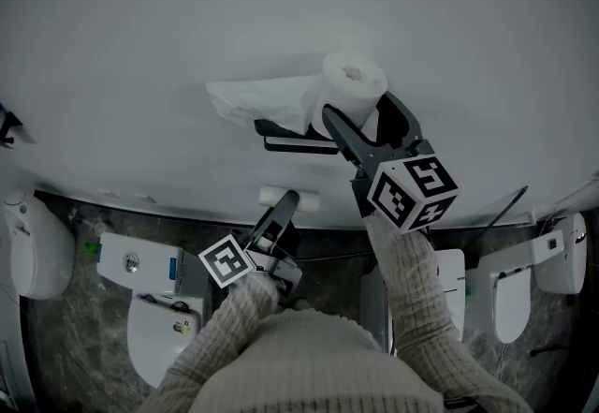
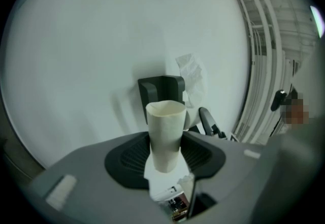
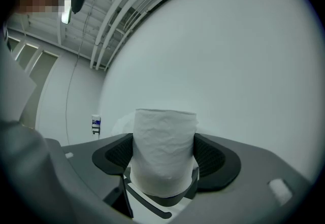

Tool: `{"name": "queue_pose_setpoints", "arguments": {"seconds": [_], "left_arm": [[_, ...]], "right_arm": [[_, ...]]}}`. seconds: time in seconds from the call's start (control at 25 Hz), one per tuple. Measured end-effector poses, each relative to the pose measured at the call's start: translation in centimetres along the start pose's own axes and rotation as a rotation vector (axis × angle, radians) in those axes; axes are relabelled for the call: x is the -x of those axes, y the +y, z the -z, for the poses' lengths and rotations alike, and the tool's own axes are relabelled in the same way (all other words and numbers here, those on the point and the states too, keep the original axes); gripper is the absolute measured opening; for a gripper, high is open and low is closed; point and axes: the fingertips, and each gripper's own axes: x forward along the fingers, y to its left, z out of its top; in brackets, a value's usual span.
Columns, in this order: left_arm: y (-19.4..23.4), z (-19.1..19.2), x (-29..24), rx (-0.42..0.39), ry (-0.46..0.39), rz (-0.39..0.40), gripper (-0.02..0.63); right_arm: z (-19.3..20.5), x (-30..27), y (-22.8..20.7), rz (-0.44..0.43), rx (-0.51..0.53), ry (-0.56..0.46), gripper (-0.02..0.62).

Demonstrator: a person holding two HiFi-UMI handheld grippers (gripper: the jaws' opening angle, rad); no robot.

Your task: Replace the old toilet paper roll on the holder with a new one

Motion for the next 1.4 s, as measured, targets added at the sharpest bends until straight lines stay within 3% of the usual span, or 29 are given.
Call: {"name": "queue_pose_setpoints", "arguments": {"seconds": [0.76,1.04,1.4], "left_arm": [[-0.8,3.5,0.3,0.012,0.064,0.014,0.175],[0.2,2.6,0.0,0.03,0.073,0.002,0.175],[0.0,5.1,1.0,0.043,0.088,-0.011,0.175]], "right_arm": [[0.8,7.5,-2.3,0.097,-0.131,-0.065,0.371],[3.0,8.2,-3.2,0.149,-0.17,-0.04,0.371],[6.6,11.6,-5.2,0.215,-0.362,-0.053,0.371]]}}
